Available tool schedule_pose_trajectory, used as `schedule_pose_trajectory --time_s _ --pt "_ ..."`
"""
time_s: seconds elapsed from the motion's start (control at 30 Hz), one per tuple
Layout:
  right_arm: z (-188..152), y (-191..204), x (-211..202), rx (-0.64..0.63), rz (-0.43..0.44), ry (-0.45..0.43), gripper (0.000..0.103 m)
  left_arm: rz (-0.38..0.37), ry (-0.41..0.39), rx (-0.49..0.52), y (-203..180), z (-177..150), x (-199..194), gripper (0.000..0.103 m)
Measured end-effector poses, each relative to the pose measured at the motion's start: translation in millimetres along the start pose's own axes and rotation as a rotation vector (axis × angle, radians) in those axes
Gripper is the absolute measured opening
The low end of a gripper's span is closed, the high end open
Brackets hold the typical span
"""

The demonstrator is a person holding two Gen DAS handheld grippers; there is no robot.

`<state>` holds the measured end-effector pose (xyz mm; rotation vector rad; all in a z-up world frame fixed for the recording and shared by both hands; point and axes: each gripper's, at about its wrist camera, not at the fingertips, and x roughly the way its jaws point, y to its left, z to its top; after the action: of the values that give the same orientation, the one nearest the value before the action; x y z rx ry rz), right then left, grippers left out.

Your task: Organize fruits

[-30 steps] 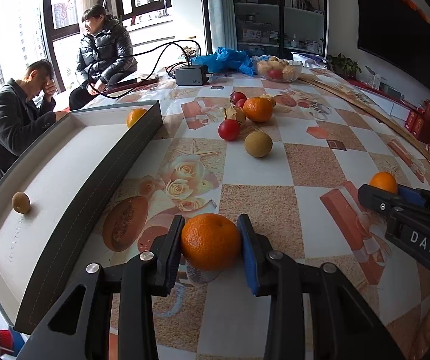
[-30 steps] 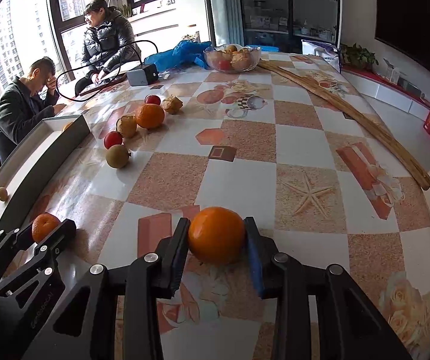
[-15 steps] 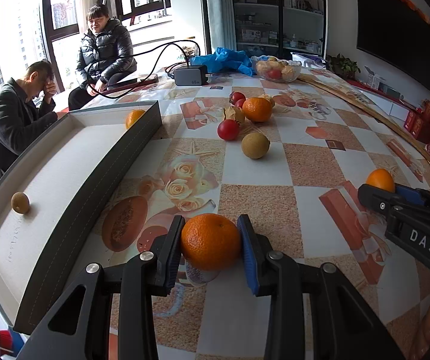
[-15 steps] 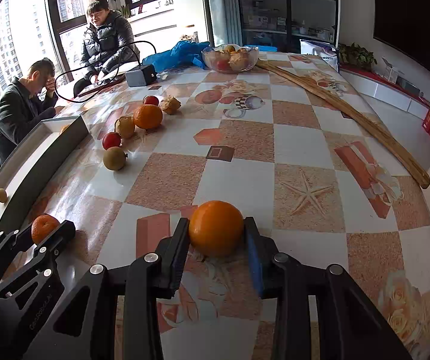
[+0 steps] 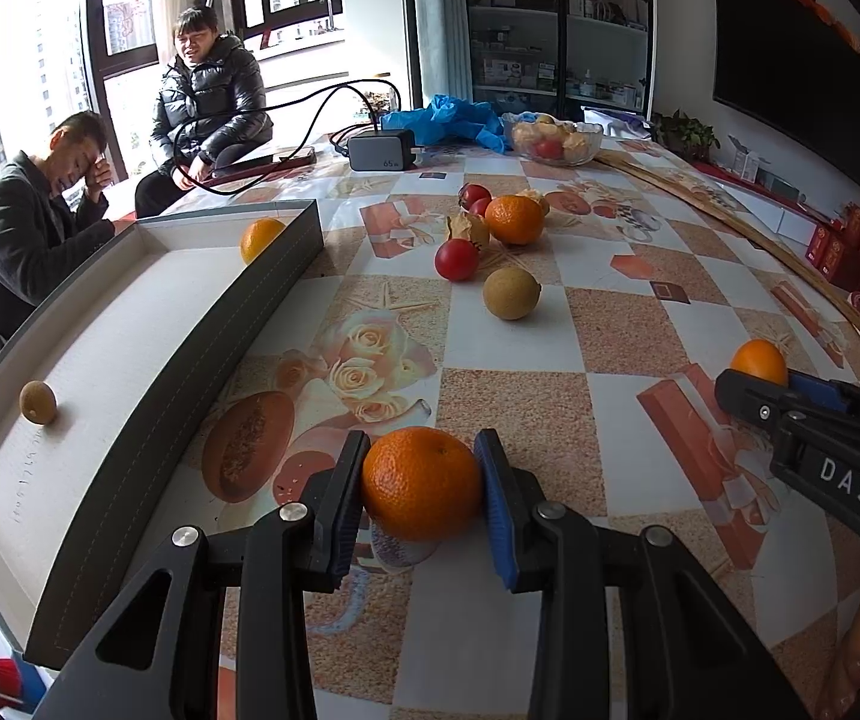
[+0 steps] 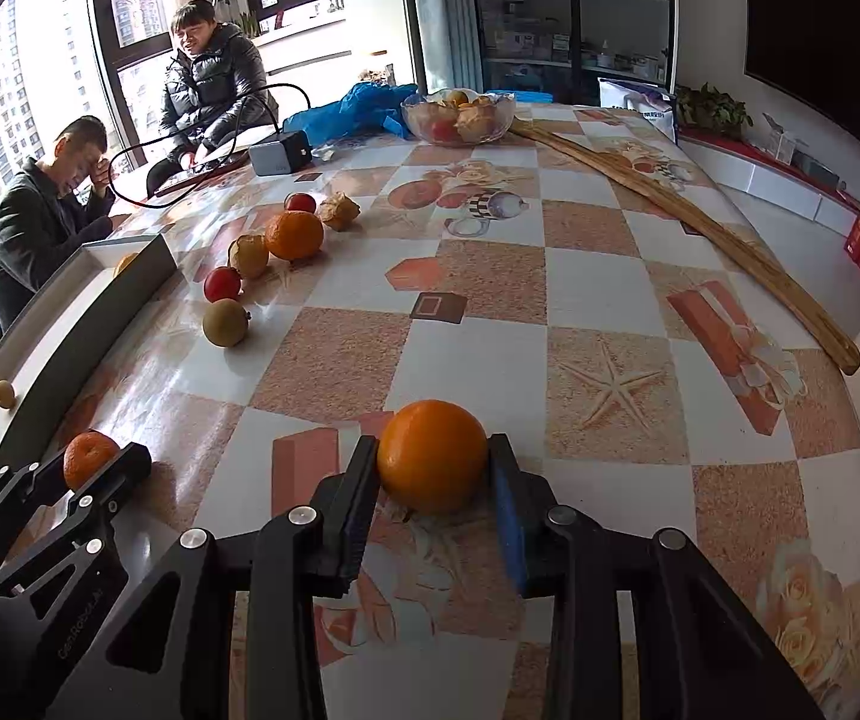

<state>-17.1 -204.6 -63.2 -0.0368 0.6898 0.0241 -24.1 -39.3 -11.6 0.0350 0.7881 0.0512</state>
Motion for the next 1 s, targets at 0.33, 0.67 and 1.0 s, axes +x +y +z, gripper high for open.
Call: schedule_pose_trajectory --time_s 0.33,0.67,1.0 --pt "0.1 0.4 -0.1 0.001 -0.006 0.001 0.037 -0.003 -0.001 -0.003 -0.5 0.1 -0.4 0.039" --pt "0.2 0.5 -0.3 0.001 -0.008 0.001 0.037 -0.003 -0.001 -0.004 -0.7 0.3 -0.6 0.039" --pt "0.4 1.1 -0.5 0.001 -0.009 0.001 0.037 -0.004 -0.001 -0.005 -1.6 0.7 -1.0 0.039"
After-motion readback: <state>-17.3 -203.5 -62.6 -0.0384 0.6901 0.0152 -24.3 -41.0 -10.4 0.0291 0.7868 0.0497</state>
